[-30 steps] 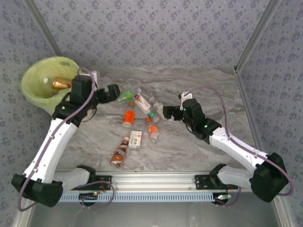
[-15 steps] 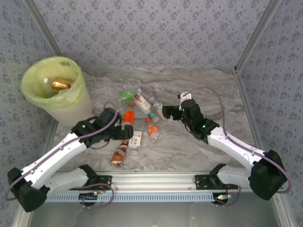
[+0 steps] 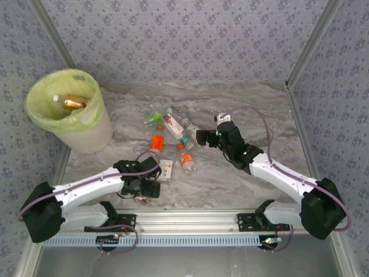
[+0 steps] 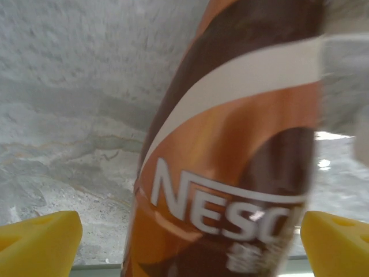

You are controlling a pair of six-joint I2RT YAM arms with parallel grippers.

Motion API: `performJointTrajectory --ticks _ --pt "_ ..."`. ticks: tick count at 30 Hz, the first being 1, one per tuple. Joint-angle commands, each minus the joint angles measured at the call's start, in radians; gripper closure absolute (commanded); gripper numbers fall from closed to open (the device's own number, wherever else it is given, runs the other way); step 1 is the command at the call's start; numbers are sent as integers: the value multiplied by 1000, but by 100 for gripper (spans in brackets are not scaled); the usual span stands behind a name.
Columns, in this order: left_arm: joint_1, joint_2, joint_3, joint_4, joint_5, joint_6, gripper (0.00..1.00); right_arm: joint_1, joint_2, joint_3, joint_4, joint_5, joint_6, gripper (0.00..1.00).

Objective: Put the plastic bottles in the bin

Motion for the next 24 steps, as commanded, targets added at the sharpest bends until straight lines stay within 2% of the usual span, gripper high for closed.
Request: performJointTrajectory --ticks 1,6,12,17,22,24 --pt "-5 8 -19 56 11 22 9 8 7 28 -11 32 13 0" --pt "-5 38 -45 134 11 54 17 10 5 28 -21 46 19 0" --pt "-5 66 -24 147 -28 57 31 14 4 32 -25 50 22 0" --pt "-5 10 -17 123 -67 43 40 13 0 32 -25 55 15 0" --pt "-2 -72 7 86 -126 5 44 16 1 22 -7 58 16 0" --pt "10 -105 21 93 -118 6 45 16 0 22 -1 58 13 0"
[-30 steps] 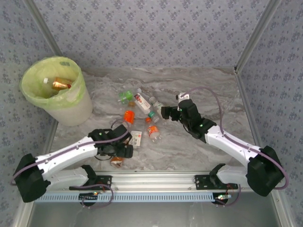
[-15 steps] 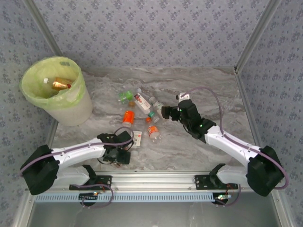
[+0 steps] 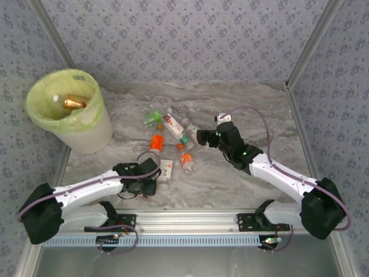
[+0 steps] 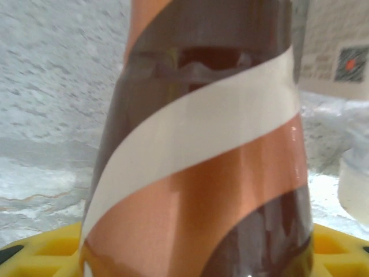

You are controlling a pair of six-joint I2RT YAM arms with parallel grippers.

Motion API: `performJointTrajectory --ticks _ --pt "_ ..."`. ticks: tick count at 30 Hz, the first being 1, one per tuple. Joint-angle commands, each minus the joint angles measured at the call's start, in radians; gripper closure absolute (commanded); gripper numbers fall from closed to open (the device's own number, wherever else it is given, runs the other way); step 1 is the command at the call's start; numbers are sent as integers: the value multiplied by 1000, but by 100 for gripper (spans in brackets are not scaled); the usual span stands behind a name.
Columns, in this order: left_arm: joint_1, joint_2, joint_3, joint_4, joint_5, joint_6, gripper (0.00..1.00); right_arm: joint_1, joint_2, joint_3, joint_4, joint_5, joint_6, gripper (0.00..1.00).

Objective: Put the plastic bottles in the bin

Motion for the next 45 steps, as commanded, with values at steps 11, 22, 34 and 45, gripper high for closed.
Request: performJointTrajectory --ticks 11,22,34,45 --pt "139 -129 227 -67 -100 48 50 18 -30 -9 84 3 -27 0" --pt "232 -10 395 255 -162 143 52 28 -15 -26 227 -6 -25 0" --pt "355 128 633 387 -141 312 53 33 1 -11 222 24 -28 0" --pt "508 119 807 361 -168 461 53 33 13 19 198 26 -36 0"
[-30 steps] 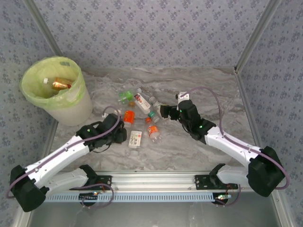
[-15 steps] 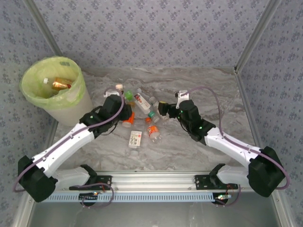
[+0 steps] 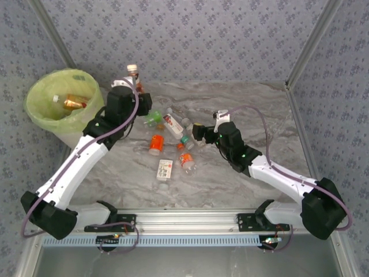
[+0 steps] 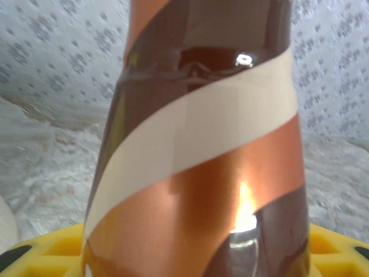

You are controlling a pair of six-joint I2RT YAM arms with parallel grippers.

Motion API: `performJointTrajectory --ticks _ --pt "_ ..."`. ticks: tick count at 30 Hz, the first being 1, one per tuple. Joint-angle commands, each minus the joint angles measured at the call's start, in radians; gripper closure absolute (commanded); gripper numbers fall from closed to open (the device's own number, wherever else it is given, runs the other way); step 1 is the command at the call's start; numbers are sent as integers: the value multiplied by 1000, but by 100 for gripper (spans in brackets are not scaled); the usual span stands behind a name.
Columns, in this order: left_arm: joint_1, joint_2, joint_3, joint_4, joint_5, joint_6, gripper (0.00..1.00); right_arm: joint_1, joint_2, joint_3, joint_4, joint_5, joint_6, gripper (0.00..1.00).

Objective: Put the plastic bottles in the bin

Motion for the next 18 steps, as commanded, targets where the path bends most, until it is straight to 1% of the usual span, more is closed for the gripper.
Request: performJointTrajectory --ticks 1,6,13,15,18 --pt "62 -18 54 12 -22 64 53 7 18 48 -18 26 -21 0" --pt "166 -19 87 17 -30 82 53 7 28 67 -44 42 -30 0" --pt "323 8 139 -9 -20 67 54 6 33 70 -55 56 -14 0" --pt "376 24 162 -45 8 41 54 6 35 74 -61 59 -11 0" --pt "451 51 204 -113 102 13 52 7 37 78 -72 62 -6 0"
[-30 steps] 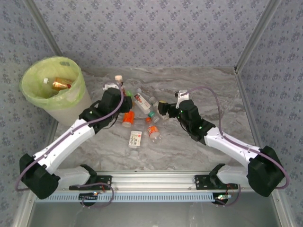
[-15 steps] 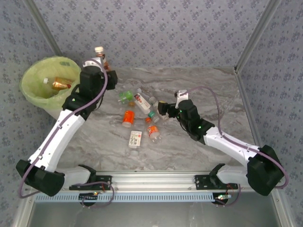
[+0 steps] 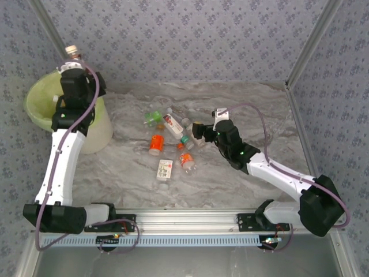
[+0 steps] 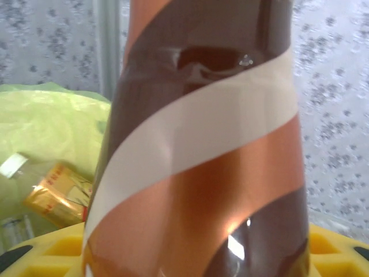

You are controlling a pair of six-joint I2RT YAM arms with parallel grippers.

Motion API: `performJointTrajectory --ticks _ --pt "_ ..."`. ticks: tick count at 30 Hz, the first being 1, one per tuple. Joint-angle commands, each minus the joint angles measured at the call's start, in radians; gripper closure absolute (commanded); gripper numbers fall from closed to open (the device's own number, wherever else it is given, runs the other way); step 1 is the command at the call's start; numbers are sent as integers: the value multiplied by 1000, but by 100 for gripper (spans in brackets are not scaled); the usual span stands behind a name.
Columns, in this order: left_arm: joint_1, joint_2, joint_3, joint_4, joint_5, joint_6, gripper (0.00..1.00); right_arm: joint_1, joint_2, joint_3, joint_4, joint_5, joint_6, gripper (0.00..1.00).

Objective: Put the plastic bottles in the bin

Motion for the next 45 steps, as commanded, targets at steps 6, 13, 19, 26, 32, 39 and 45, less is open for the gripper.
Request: performJointTrajectory --ticks 6,13,19,26,32,39,45 --pt "150 77 93 -142 112 -69 52 7 4 38 -44 34 19 0" --pt "220 162 134 -165 154 -124 51 6 -10 38 -64 39 26 0" --pt "224 222 189 -269 88 -190 37 6 -36 23 -85 57 33 0" --pt "225 216 184 -245 141 -217 13 7 -52 21 -125 80 26 0" --pt "224 178 152 -176 256 -212 4 3 -47 24 -155 89 32 0" --pt "225 90 62 -53 426 -221 0 -26 6 59 -279 66 31 0" --pt "225 7 -35 44 565 -268 1 -72 101 137 -443 -82 -58 0"
